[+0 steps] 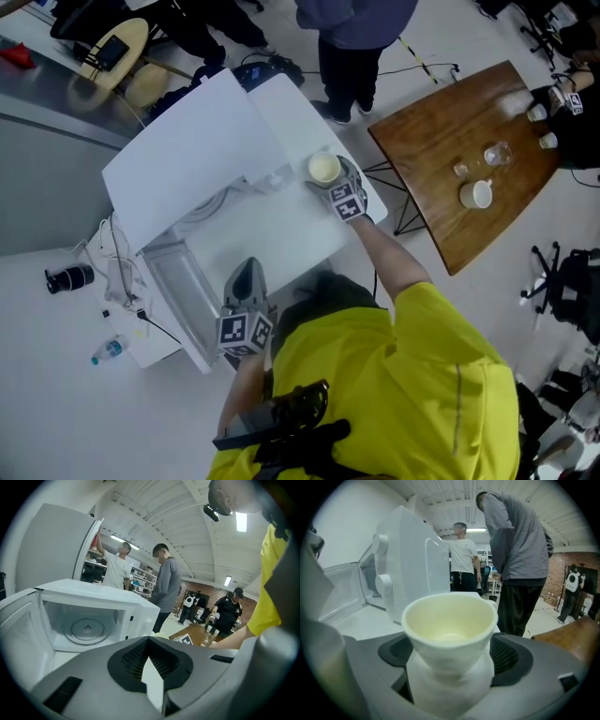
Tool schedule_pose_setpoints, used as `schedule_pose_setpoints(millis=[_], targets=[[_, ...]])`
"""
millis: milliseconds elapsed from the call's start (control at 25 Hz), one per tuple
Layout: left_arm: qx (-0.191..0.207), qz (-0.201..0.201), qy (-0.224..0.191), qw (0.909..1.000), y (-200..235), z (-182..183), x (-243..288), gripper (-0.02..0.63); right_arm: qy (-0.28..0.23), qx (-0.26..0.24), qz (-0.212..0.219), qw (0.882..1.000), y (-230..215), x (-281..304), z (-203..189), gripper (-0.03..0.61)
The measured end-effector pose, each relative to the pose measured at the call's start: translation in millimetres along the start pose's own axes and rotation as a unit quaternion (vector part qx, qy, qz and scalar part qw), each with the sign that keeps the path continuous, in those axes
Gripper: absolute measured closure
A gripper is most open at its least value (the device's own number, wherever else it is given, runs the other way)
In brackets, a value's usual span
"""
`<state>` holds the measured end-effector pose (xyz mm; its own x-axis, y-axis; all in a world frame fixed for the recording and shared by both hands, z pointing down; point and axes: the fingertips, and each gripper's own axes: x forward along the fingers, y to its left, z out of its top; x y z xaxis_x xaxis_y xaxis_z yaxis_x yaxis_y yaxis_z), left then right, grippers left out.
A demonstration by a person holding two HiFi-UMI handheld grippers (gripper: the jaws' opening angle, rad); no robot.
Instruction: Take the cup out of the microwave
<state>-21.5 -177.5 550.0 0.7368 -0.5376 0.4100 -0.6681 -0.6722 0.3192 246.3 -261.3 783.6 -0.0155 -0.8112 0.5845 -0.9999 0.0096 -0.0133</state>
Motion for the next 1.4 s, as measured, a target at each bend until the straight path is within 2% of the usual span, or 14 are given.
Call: schedule_pose_setpoints(millis=[80,160,280,320,360,440,520,560,640,680,760,880,1080,1400], targets=[[-0.012,-0.007,-0.001,0.9999,-2.3,1.5,3.2,0.621,0.017,0.004,0.007,1.000,8.2,-20.0,-14.2,0.064],[-0.031,-0.022,-0.009,0.9993,-6.6,8.0,4.0,0.621,0.023,0.002,0.031,0.999,30.8,-63.0,-24.3,0.065],[-0.033,-0.004,-0.019,0.9992,0.7,23.2,-5.6,0.621,-0.023,0.017,0.088,0.996,86.4,-156.0,-1.6,0.159],[-0.033,0.007,-0.025,0.9991,6.0,29.4,-11.9,0.621,-0.043,0.032,0.105,0.993,102.4,-183.9,13.7,0.193],[-0.032,0.016,-0.031,0.9989,11.2,36.0,-19.6,0.621,-0.064,0.044,0.121,0.990,116.2,-208.2,32.7,0.270],[-0.030,0.033,-0.049,0.9978,19.6,51.7,-37.1,0.621,-0.105,0.044,0.161,0.980,140.3,-244.5,80.1,0.292],[-0.027,0.047,-0.074,0.9958,24.4,70.3,-56.2,0.621,-0.143,0.017,0.198,0.970,159.0,-269.6,132.2,0.359],[-0.025,0.053,-0.087,0.9945,25.7,79.3,-67.1,0.621,-0.159,0.004,0.210,0.965,166.4,-280.8,157.2,0.359],[-0.022,0.065,-0.109,0.9917,28.4,96.2,-90.4,0.621,-0.187,-0.010,0.215,0.958,175.7,-301.8,202.8,0.431],[-0.020,0.072,-0.121,0.9898,30.5,104.1,-101.7,0.621,-0.201,-0.008,0.213,0.956,177.3,-310.5,223.5,0.435],[-0.019,0.090,-0.143,0.9855,36.6,118.3,-121.9,0.621,-0.225,0.002,0.208,0.952,177.9,-323.3,258.4,0.568],[-0.024,0.106,-0.159,0.9813,40.1,127.1,-146.7,0.621,-0.240,0.000,0.214,0.947,184.5,-338.6,279.1,0.575],[-0.022,0.105,-0.165,0.9805,37.7,126.6,-167.7,0.621,-0.217,0.003,0.220,0.951,198.3,-335.0,260.5,0.577],[-0.005,0.102,-0.160,0.9817,31.6,127.0,-181.7,0.622,-0.210,0.000,0.240,0.948,235.1,-349.3,256.5,0.577]])
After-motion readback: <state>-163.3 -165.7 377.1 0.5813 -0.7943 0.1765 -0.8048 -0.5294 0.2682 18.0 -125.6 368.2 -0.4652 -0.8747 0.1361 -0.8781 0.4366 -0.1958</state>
